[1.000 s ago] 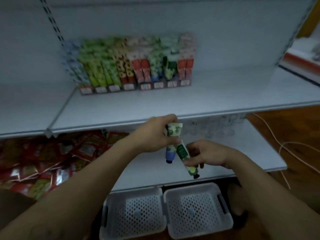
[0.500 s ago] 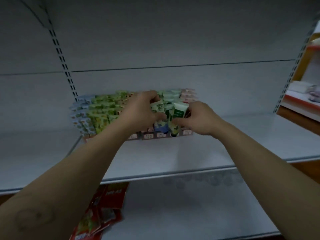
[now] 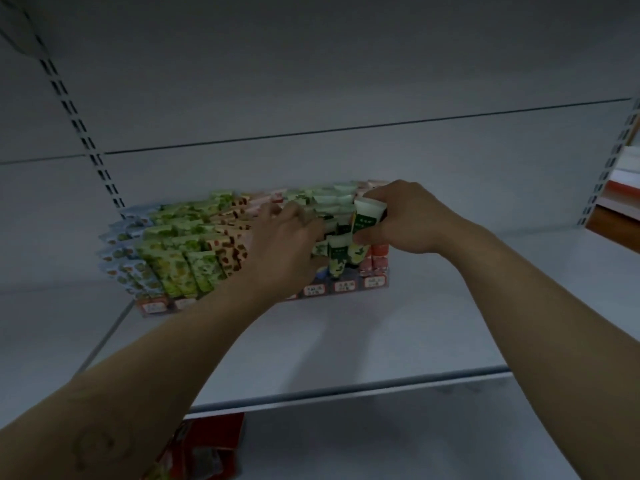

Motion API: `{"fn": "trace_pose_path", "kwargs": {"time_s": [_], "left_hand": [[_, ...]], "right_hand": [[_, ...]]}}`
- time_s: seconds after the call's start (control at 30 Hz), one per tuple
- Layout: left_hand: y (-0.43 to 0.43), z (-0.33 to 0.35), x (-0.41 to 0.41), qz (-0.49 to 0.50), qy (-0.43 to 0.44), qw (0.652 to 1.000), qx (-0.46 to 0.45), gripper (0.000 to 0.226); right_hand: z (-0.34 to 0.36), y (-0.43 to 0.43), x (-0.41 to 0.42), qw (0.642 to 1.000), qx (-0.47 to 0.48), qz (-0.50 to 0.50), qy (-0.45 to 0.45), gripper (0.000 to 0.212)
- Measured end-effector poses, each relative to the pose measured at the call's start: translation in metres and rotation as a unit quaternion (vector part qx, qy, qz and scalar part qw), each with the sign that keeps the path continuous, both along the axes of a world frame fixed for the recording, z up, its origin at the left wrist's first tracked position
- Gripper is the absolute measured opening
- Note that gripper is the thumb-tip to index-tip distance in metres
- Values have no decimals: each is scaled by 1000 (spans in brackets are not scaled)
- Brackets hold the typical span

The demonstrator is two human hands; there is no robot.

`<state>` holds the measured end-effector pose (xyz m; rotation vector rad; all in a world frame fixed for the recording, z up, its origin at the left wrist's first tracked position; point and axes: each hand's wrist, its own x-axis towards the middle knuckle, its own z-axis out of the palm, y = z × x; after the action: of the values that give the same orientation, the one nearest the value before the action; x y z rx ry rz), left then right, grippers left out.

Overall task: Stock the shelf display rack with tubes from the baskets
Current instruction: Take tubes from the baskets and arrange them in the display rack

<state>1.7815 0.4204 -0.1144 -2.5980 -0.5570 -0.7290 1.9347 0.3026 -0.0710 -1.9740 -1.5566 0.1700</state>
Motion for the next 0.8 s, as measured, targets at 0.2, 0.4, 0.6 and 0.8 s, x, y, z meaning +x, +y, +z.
{"fn": "trace_pose_path", "kwargs": {"time_s": [0.2, 0.4, 0.6, 0.8], "left_hand": [[7, 1, 7, 10, -5, 1000, 13, 38], [9, 3, 12, 37, 28, 999, 28, 36], [7, 14, 17, 64, 78, 995, 8, 36], [0, 9, 21, 65, 61, 995, 40, 17]], "right_hand": [[-1, 4, -2, 1000, 8, 5, 28, 27], [2, 7, 1, 1000, -11, -6, 6, 24], [12, 8, 6, 999, -38, -12, -37, 22], [33, 1, 13, 998, 43, -28, -46, 28]]}}
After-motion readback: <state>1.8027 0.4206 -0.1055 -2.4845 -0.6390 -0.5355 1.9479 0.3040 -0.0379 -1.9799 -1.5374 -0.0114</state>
